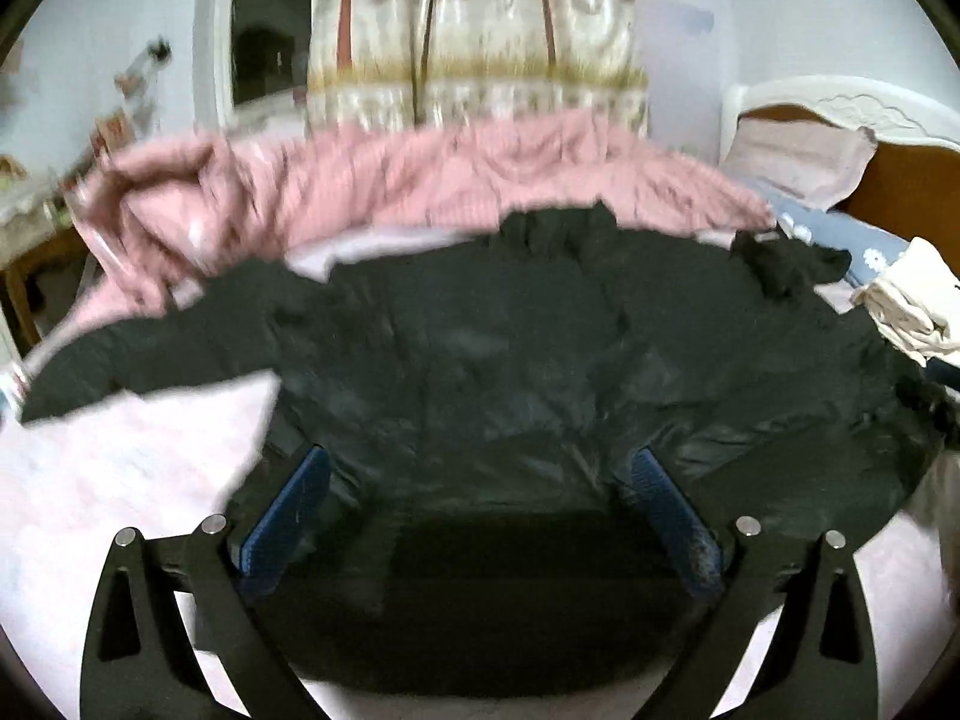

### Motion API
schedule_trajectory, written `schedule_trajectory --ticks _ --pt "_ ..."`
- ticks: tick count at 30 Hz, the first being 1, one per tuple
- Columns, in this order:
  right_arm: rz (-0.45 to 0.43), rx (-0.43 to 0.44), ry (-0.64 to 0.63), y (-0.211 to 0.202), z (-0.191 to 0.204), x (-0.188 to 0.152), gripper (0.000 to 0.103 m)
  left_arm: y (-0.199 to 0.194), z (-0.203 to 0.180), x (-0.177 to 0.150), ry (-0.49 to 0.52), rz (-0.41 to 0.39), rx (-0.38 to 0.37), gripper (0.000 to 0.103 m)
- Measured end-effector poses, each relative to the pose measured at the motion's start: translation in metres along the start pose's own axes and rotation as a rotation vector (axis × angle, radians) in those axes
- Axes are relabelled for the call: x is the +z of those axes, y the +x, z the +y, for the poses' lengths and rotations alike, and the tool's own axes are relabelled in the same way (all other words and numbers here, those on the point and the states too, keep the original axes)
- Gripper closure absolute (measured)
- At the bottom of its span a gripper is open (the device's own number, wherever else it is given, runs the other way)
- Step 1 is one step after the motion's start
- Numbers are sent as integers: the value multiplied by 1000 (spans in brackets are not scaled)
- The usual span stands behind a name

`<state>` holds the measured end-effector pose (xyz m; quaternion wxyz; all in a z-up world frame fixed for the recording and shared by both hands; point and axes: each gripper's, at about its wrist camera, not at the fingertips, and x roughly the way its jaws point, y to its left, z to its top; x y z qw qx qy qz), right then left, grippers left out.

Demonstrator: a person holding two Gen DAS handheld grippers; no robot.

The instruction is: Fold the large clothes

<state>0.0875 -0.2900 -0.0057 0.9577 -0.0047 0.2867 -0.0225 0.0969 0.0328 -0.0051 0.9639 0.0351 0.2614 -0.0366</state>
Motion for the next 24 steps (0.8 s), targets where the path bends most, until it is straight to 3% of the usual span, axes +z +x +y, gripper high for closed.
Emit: schedule_trajectory --ticks 2,4,8,10,12,15,17,20,24 --pt "-22 -7 83 -16 -17 -1 15 -30 4 3 -25 -95 55 3" --pt "-39 -3 154 -28 -33 -5 15 -56 10 6 -37 -179 42 2" --pt "-82 -30 221 -46 -60 -13 15 -70 32 2 -83 -185 107 1" --pt "-63 -40 223 -45 -68 -15 15 -58 44 -5 -91 -138 167 0" --pt "-38 -29 234 -42 -73 -18 19 -37 61 -11 -129 -41 179 0" --pt "-17 -46 225 -37 -73 -19 19 -11 91 -24 -263 102 101 1" --pt "51 -41 249 -22 -79 -22 20 4 106 -31 -351 191 31 3" --pt "115 -53 339 -8 -97 -30 22 20 111 -39 -417 273 -61 17" --pt "166 -15 440 6 -115 -40 21 30 102 -43 -390 317 -120 36"
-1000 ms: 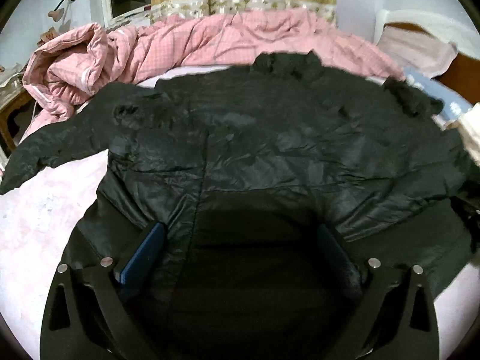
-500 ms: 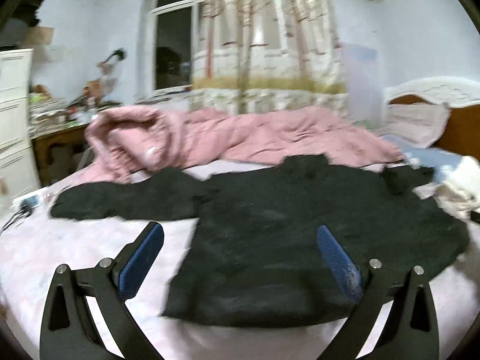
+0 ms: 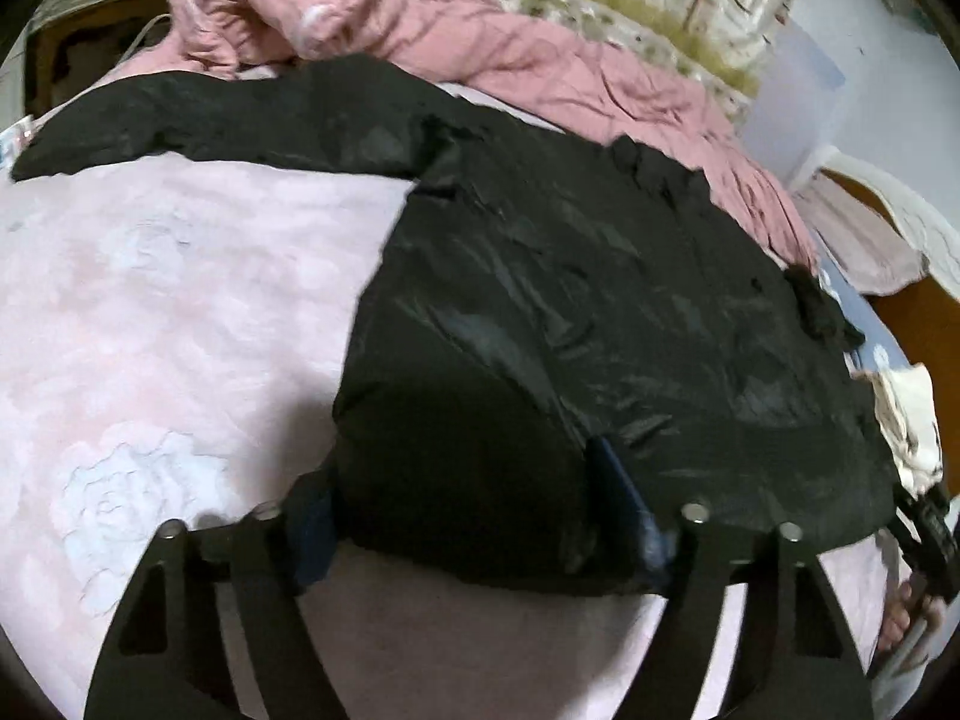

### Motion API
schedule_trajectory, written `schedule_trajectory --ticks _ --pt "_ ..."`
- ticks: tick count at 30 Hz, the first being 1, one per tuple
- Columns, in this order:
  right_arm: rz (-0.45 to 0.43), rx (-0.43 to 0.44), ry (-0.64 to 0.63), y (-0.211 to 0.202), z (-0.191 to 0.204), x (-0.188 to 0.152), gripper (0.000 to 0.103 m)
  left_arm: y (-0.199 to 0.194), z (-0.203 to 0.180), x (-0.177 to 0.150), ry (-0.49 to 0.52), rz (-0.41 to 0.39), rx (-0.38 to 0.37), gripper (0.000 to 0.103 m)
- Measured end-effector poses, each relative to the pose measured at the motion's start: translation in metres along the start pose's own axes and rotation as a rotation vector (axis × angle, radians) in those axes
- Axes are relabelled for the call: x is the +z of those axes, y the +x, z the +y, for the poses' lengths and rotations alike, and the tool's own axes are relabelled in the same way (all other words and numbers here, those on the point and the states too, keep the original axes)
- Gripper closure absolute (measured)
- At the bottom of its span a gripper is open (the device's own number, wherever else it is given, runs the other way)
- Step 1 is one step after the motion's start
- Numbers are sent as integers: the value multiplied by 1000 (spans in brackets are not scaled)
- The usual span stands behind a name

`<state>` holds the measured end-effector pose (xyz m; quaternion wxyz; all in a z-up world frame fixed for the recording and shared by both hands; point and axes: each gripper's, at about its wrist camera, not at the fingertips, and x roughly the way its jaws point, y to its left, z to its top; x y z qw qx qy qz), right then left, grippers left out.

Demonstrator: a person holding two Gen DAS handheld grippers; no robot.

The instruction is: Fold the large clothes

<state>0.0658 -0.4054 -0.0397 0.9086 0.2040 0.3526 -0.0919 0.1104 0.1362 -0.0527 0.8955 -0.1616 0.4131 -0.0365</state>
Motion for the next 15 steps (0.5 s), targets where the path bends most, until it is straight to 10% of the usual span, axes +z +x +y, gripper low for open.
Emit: schedule_trajectory --ticks 2,6,10,15 --pt "20 21 0 5 0 -1 27 -3 -2 -5 -5 -1 -3 62" --pt "26 97 -29 3 6 -5 87 -17 -10 -6 15 -35 -6 85" --pt "-161 -11 -95 -48 26 -24 91 -48 -31 -17 124 -129 96 85" --pt "-195 -60 -141 -91 29 -64 91 -74 -28 -39 167 -167 148 80"
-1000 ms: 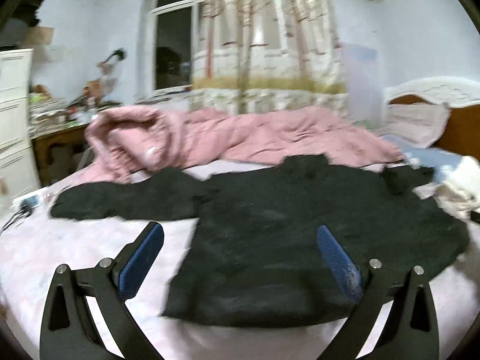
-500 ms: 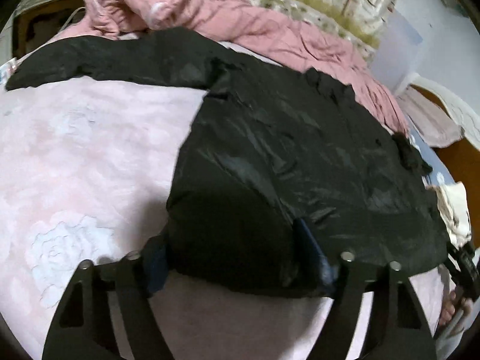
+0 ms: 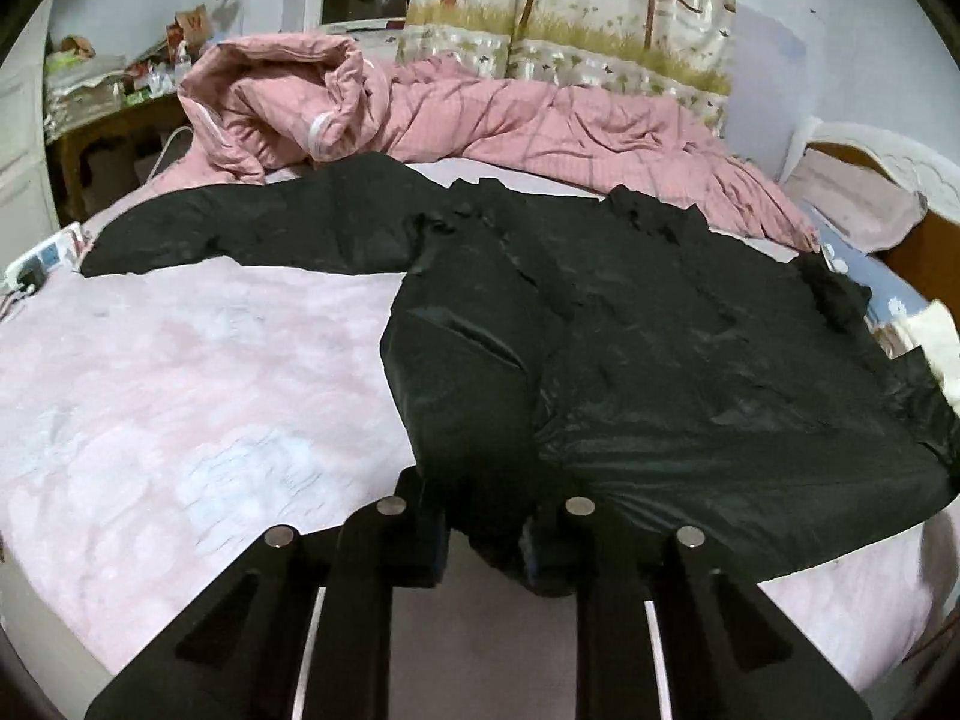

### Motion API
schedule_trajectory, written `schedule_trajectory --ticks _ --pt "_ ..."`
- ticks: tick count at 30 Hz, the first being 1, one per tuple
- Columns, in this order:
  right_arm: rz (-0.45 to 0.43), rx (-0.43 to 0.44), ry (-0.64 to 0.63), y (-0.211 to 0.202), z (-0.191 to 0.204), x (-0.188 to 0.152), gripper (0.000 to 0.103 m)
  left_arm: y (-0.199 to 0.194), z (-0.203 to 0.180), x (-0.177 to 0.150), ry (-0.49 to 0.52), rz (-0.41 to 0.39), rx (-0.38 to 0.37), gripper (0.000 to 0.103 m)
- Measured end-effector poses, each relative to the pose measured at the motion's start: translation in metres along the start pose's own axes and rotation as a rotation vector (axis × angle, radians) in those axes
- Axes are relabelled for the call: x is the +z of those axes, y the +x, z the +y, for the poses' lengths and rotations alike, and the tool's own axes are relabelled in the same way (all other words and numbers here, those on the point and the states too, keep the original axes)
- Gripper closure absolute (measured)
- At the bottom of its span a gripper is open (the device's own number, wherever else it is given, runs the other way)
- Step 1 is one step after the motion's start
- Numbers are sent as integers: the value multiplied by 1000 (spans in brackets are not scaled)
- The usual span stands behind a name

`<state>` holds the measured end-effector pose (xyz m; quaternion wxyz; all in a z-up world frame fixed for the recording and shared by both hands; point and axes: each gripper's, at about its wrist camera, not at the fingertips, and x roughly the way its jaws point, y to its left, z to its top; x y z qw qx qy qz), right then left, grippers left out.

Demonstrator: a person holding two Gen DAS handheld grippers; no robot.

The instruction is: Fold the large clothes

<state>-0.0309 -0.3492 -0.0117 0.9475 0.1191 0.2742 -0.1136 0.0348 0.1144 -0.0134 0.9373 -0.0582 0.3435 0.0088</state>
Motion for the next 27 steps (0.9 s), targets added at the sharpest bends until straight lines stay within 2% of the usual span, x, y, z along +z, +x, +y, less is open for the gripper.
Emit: schedule_trajectory --ticks 2,4,6,7,8,9,11,12,14,15,17,18,19,21,22,24,27 --pt "-4 -21 -38 -3 1 -6 88 0 0 -8 36 -22 33 74" --pt "-14 -30 -40 -4 2 -4 83 0 -6 -10 93 -50 60 73" --pt "-53 -54 -57 -8 4 -1 68 -11 -15 -10 150 -128 99 68" --pt "-82 -86 -71 -11 6 0 62 -20 -18 -11 166 -177 117 62" --pt "-108 -105 -79 -15 7 1 45 -30 -21 -11 173 -236 134 42" --pt "-142 -108 -89 -21 8 3 36 -38 -22 -11 174 -280 137 30" --pt "-204 -79 -122 -31 12 10 36 -53 -26 -8 186 -353 126 30" --pt "-216 -57 -138 -35 15 16 34 -55 -29 -4 199 -354 127 30" --pt "-182 45 -167 -32 22 28 30 -54 -36 6 225 -337 102 30" --pt "-123 116 -181 -23 28 36 30 -52 -42 13 238 -326 69 29" --pt "-40 160 -191 -3 37 45 30 -32 -56 27 285 -236 32 26" --pt "14 167 -198 13 43 50 30 -19 -62 32 296 -191 19 26" --pt "66 155 -202 31 48 53 30 -2 -66 39 303 -140 38 26" --pt "163 128 -216 71 57 55 30 23 -71 47 295 -129 131 35" --pt "190 128 -217 84 59 54 30 35 -69 52 280 -116 143 36" --pt "233 115 -203 108 55 50 30 60 -60 60 238 -49 100 37" --pt "260 94 -153 125 39 49 30 97 -45 57 184 30 147 38"
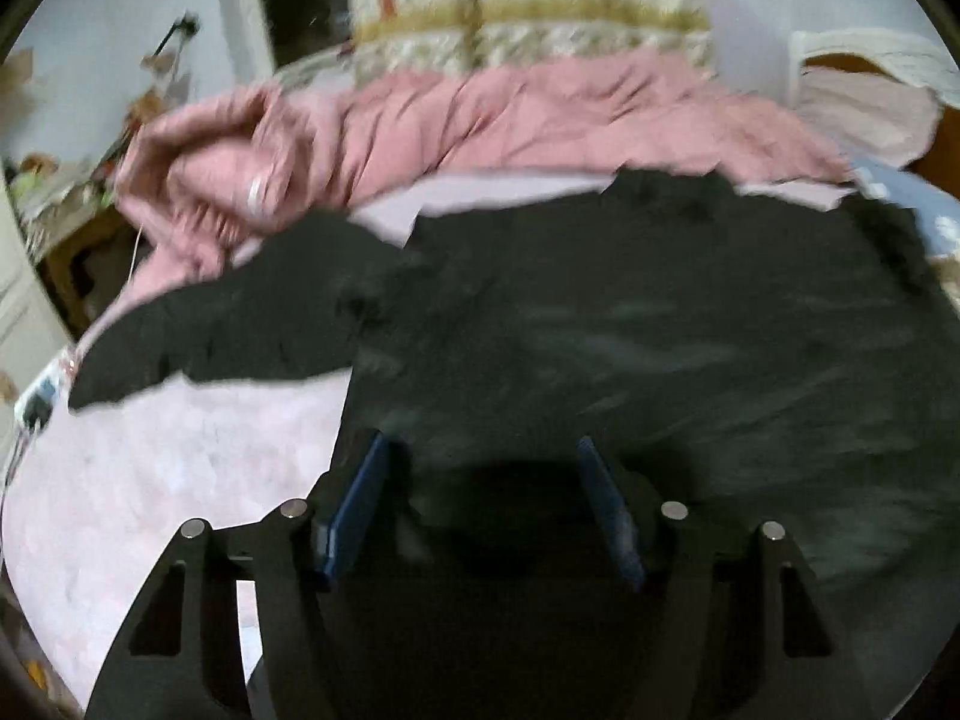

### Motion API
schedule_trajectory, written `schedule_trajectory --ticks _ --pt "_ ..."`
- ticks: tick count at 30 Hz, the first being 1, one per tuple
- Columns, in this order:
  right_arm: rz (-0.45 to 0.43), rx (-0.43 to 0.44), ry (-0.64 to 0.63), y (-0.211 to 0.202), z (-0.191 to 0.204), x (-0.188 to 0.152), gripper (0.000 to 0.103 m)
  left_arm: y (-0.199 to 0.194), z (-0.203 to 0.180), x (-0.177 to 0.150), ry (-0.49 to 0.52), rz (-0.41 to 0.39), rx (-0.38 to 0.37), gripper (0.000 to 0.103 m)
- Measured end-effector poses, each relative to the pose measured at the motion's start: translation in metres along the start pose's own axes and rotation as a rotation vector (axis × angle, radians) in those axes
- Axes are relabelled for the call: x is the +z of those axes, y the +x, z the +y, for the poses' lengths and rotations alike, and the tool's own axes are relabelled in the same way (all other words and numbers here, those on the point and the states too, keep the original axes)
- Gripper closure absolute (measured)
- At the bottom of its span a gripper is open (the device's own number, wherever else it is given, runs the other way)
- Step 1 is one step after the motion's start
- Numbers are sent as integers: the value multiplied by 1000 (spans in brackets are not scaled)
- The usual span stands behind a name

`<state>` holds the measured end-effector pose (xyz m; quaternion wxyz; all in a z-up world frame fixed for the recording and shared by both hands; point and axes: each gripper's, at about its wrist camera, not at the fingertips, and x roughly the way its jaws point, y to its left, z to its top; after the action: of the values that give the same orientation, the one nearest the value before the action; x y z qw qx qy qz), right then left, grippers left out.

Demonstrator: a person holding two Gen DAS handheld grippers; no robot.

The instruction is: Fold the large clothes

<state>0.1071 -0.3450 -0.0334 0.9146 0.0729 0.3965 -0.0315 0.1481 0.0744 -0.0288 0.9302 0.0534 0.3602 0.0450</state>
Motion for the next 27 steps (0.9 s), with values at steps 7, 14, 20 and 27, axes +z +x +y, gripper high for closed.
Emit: schedule_trajectory --ticks 7,14,20,27 --pt "23 -36 34 13 -8 -2 29 25 7 -7 -61 82 22 38" --pt "-146 -51 28 -26 -7 -8 29 -36 9 -16 -44 -163 91 16" --pt "-365 -46 -104 -92 28 -34 29 -112 -23 -40 66 -435 58 15" --pt "-438 68 -111 -138 60 -82 16 -173 -53 -82 119 -587 22 0"
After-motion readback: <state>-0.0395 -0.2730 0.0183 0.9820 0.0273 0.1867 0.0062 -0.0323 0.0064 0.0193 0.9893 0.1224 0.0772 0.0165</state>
